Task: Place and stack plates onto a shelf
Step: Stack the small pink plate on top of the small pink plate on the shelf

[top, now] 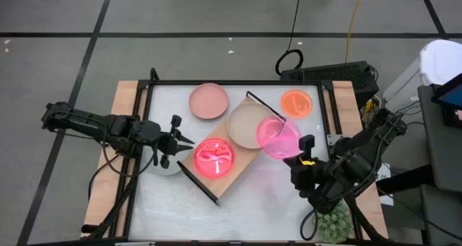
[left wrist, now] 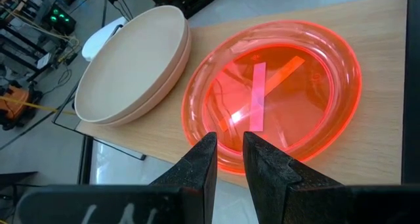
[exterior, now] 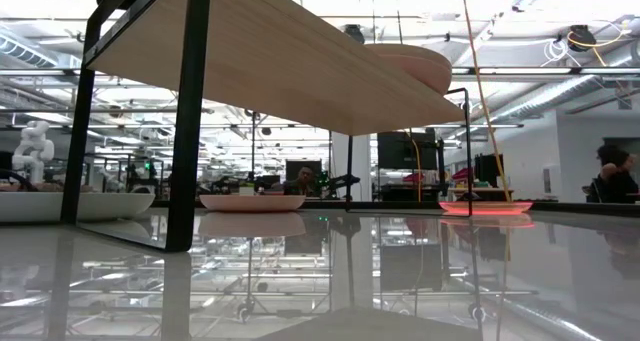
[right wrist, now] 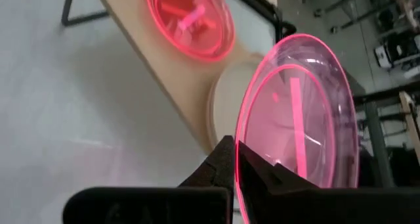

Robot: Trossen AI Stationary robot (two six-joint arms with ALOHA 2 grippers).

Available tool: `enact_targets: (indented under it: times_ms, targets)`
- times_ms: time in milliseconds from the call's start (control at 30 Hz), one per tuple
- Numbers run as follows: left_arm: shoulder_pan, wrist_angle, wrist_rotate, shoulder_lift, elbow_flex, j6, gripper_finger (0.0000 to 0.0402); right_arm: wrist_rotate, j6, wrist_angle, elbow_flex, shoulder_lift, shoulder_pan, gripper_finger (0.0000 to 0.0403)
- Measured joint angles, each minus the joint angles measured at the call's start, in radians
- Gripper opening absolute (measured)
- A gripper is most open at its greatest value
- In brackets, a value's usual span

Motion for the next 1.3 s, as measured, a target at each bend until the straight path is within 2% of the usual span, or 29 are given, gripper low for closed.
enact_targets:
  times_ms: [267, 600, 833, 1133, 1300]
  targets:
    - [0.0, 0.0, 0.0, 0.0, 0.0, 0.0, 0.0081, -0.013, -0.207, 0.197, 0.0, 0.0, -0.056, 0.0]
    - [0.0, 0.0, 0.0, 0.0, 0.0, 0.001, 0.0081, -0.086, -0.348, 0.301, 0.0, 0.015, -0.146, 0.0]
    - [0.0, 0.0, -0.01, 0.0, 0.0, 0.0, 0.0081, -0.21, -0.491, 0.428, 0.0, 0.063, -0.218, 0.0]
    - [0.001, 0.002, -0.021, -0.001, 0.0, -0.007, 0.0081, -0.281, -0.603, 0.532, 0.0, 0.111, -0.286, 0.0]
    - [0.016, 0.0, -0.048, 0.0, 0.0, -0.021, 0.0081, -0.37, -0.666, 0.598, 0.0, 0.154, -0.325, 0.0]
